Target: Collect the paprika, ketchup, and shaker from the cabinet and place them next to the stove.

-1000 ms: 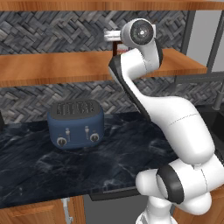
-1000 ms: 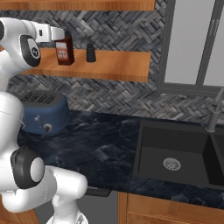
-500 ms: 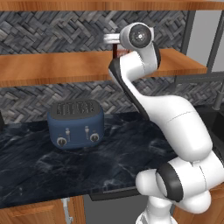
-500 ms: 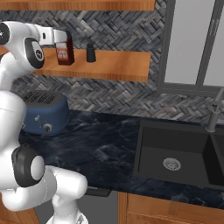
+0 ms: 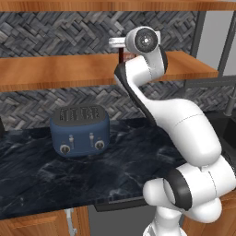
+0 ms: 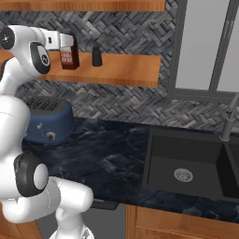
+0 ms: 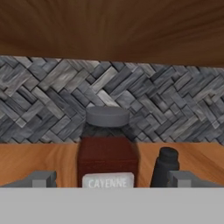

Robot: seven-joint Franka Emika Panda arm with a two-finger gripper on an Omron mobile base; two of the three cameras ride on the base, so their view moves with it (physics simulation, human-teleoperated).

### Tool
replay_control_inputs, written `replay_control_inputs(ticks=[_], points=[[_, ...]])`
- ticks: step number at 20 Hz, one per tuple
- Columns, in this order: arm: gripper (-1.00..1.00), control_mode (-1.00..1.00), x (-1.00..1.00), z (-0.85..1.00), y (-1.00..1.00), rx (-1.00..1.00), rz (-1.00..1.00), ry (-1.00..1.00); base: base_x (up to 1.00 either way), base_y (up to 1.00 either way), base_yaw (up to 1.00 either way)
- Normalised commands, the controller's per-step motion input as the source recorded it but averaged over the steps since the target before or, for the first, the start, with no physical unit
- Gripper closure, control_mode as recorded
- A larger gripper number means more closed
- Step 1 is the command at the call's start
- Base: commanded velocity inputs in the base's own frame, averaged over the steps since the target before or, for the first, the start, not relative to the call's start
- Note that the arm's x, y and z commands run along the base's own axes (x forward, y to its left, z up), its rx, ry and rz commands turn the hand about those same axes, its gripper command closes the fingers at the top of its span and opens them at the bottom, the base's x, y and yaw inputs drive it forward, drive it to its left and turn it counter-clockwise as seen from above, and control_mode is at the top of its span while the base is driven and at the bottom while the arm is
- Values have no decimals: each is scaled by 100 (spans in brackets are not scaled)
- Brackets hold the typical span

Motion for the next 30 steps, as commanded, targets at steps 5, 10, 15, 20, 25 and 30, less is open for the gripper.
replay_control_inputs(ticks=[5,10,15,20,25,30], points=[[-100,-100,11,-7,0,0,0,0,0,0,0],[-100,-100,12,-7,0,0,0,0,0,0,0],[-100,-100,13,-4,0,0,0,0,0,0,0],[-100,-100,12,-3,0,0,0,0,0,0,0],[-100,-100,11,-4,0,0,0,0,0,0,0],[-100,-100,9,-5,0,0,0,0,0,0,0]])
